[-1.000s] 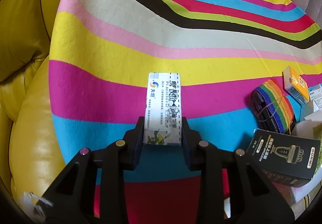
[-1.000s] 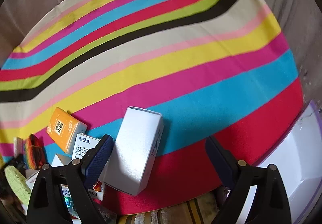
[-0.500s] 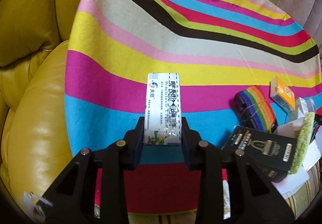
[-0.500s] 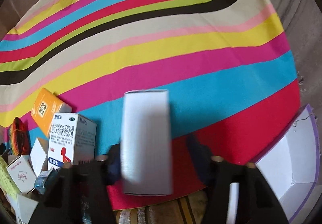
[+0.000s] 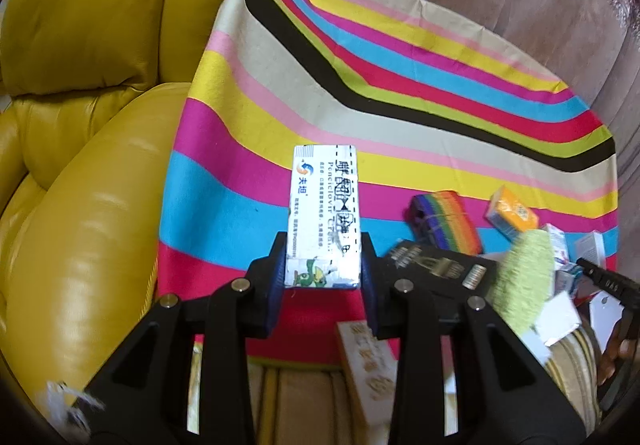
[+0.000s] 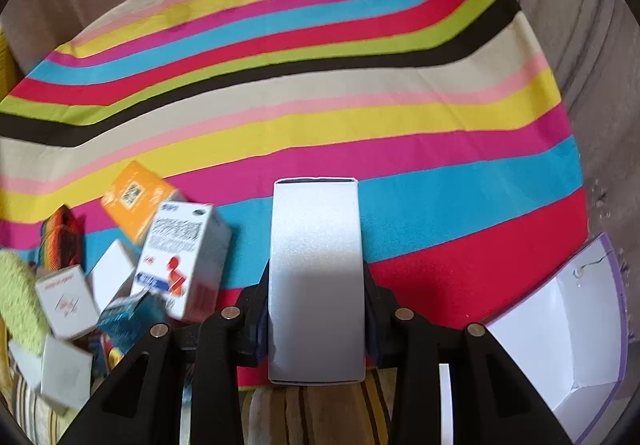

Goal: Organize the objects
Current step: 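Grasp the white rectangular box with the right gripper and lift it, then carry both items to the purple-rimmed box and release them inside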

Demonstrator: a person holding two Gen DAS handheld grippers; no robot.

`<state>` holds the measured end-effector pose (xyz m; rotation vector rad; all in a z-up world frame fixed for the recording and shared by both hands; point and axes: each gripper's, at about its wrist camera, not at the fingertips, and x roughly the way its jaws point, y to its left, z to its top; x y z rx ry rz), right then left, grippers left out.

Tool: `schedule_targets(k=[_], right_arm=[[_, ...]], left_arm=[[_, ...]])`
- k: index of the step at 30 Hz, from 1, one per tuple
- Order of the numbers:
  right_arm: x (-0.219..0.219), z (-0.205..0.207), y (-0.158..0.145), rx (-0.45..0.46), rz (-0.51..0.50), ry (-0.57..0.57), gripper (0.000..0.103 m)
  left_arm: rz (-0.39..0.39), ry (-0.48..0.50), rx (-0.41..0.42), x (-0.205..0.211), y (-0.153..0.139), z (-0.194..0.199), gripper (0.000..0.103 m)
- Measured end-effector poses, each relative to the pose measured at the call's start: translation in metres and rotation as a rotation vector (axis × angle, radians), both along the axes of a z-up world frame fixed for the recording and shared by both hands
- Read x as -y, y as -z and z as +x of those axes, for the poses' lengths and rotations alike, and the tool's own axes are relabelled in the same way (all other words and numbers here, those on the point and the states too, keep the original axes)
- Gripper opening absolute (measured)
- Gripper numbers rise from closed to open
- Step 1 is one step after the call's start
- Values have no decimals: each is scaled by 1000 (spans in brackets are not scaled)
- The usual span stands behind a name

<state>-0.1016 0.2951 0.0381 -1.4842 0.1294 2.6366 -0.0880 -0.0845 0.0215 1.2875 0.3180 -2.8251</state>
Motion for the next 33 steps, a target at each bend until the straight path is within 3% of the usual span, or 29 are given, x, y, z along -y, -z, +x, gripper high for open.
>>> schedule_targets(k=[7, 16, 33], right_arm=[[13, 20, -12, -40, 27, -29, 37], [21, 50, -24, -72, 50, -37, 37], [-6, 83, -29, -77, 43, -12, 37]], left_arm=[[40, 36, -37, -26, -14, 28, 37], [66, 160, -50, -81, -26, 57, 37], [162, 387, -1, -169, -23, 76, 37]])
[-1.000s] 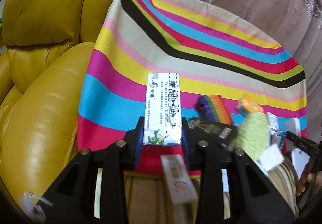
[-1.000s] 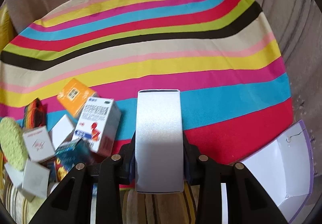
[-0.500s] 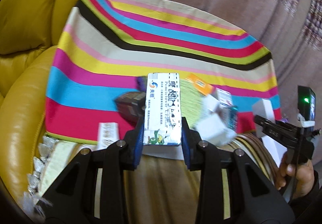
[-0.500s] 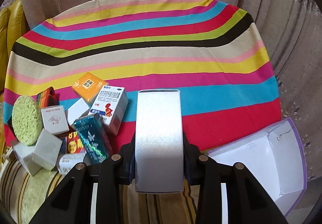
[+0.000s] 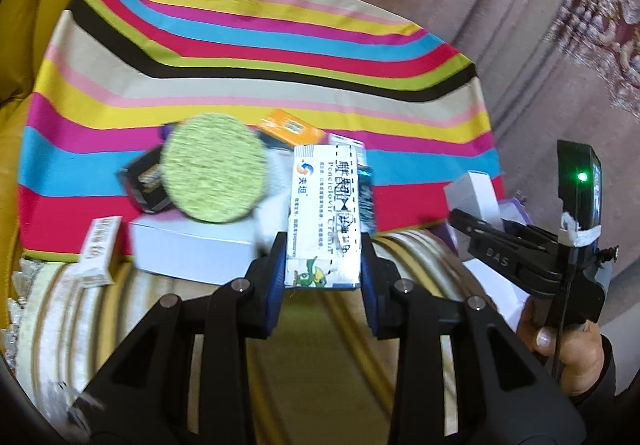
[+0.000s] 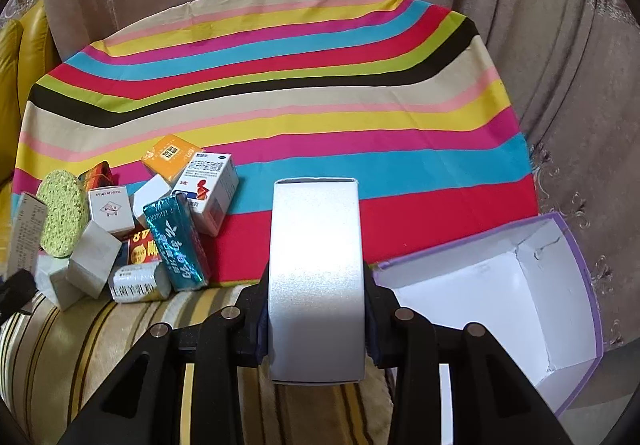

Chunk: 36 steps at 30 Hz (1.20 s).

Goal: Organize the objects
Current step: 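Carry both items to the purple-rimmed box and release them inside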

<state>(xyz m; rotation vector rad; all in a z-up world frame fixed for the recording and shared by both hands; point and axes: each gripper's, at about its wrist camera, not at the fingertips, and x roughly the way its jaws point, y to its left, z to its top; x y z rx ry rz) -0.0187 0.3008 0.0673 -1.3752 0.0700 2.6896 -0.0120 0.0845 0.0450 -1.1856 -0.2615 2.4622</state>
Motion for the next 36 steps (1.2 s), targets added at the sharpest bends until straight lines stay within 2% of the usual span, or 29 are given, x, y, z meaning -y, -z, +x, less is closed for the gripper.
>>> schedule_targets(k=[16, 33, 35, 36], right_arm=[[-56, 36, -4, 4, 0, 97, 37], [-121, 69, -7, -2, 39, 257, 38], [-128, 71, -8, -3, 43, 279, 38], [-130, 73, -8, -2, 45, 290, 39]], left_arm=[[15, 198, 50, -76, 2, 1, 37], [57, 379, 96, -170, 9, -6, 37], [72, 406, 95, -178, 9, -6, 38], [79, 416, 96, -181, 8, -6, 43]])
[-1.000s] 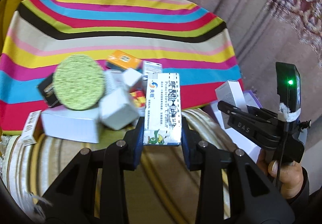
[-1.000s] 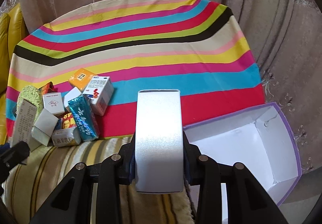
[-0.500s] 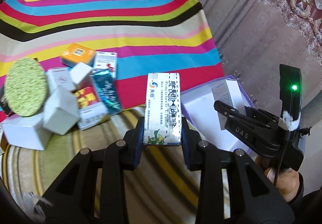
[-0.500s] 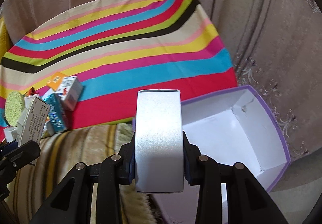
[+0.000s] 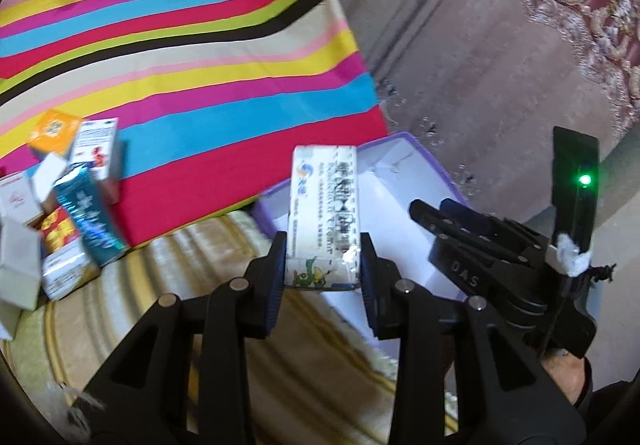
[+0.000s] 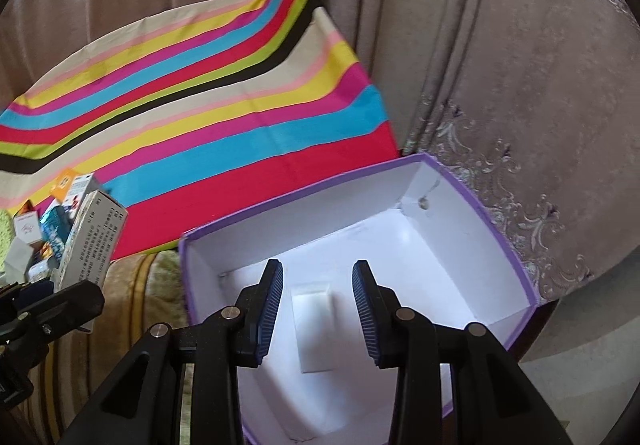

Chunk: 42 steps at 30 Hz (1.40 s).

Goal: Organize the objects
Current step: 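Carry both items to the purple-rimmed box and release them inside, then move both grippers back over the pile of boxes on the table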

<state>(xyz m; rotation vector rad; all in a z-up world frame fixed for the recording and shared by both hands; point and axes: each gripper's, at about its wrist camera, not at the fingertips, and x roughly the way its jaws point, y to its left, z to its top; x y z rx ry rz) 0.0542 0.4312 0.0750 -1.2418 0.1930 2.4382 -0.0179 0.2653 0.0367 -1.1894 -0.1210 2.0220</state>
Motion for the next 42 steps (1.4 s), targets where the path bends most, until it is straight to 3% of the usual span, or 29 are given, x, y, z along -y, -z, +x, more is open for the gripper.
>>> schedule_targets(k=[3, 9, 15, 19, 21, 23, 26, 32, 35, 42], right_arm=[[-11, 3, 0, 0, -8, 33, 47], [-10, 4, 0, -7, -21, 20, 66], [1, 2, -9, -30, 16, -13, 75], [-19, 15, -25, -106, -19, 41, 77], [-33, 21, -34, -129, -6, 91, 87], [-42, 26, -43, -147, -9, 105, 87], [-33, 21, -48, -117, 39, 103, 91], [33, 2, -37, -104, 78, -35, 91], [76, -12, -22, -22, 113, -166, 91], [132, -18, -3, 66, 93, -289, 91]], left_arm=[[-7, 1, -23, -2, -3, 3, 66], [-43, -44, -95, 2, -15, 10, 81], [-106, -141, -232, 17, -32, 26, 81], [-89, -157, -311, 34, -44, 36, 85], [-122, -185, -350, 45, -48, 37, 85], [-175, -201, -349, 53, -47, 34, 85], [-188, -247, -341, 72, -44, 33, 85], [-209, -389, -307, 120, -38, 32, 85], [-194, -426, -288, 140, -35, 36, 85], [-189, -499, -242, 177, -26, 45, 85]])
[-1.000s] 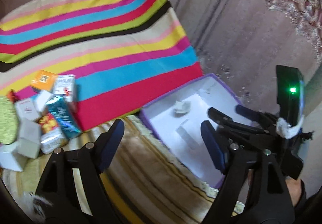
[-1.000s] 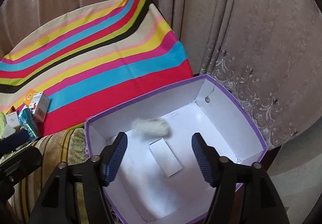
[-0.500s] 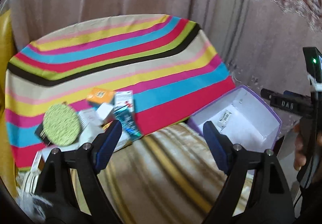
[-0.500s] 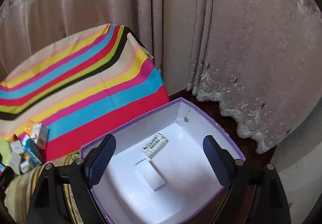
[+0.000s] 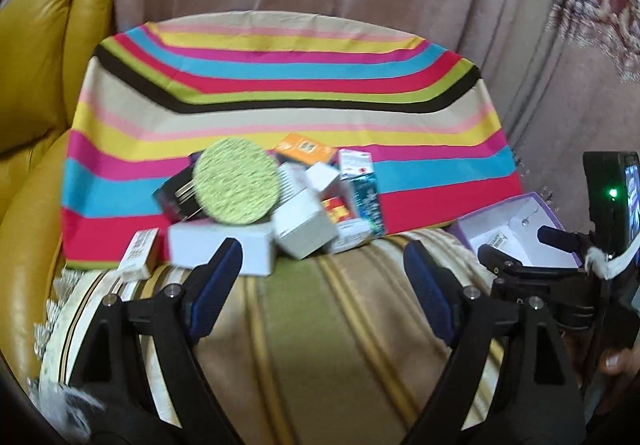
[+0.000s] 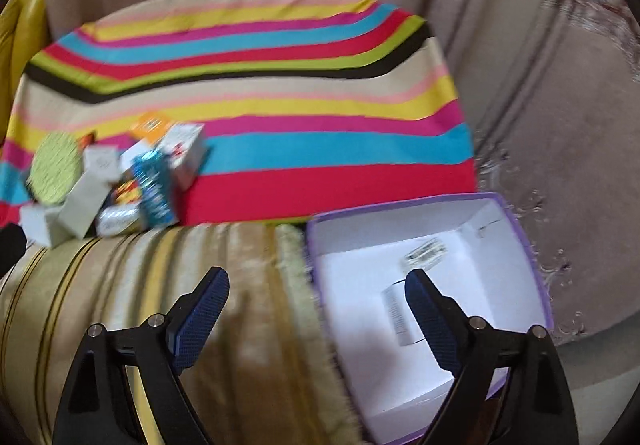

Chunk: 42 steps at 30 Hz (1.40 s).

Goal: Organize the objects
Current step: 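Move both grippers back over the pile of boxes on the table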

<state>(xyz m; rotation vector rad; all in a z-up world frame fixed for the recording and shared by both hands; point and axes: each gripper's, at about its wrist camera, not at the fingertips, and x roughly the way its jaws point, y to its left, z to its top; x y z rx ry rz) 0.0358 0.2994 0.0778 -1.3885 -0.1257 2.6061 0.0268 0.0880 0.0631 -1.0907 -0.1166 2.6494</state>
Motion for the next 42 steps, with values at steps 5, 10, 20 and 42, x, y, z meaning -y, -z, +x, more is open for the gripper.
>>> schedule_targets(k=[5, 10, 20, 42], right_arm=[[10, -2, 0, 1, -44, -36, 91], [21, -6, 4, 15, -34, -55, 91], [35, -14, 6, 22, -90, -101, 91], [102, -55, -9, -38, -220, -307, 91]], left_arm=[[35, -41, 28, 24, 7, 2, 85], [56, -70, 45, 39, 11, 2, 85], [105, -140, 80, 75, 21, -5, 85], [146, -293, 226, 151, 56, -55, 70]])
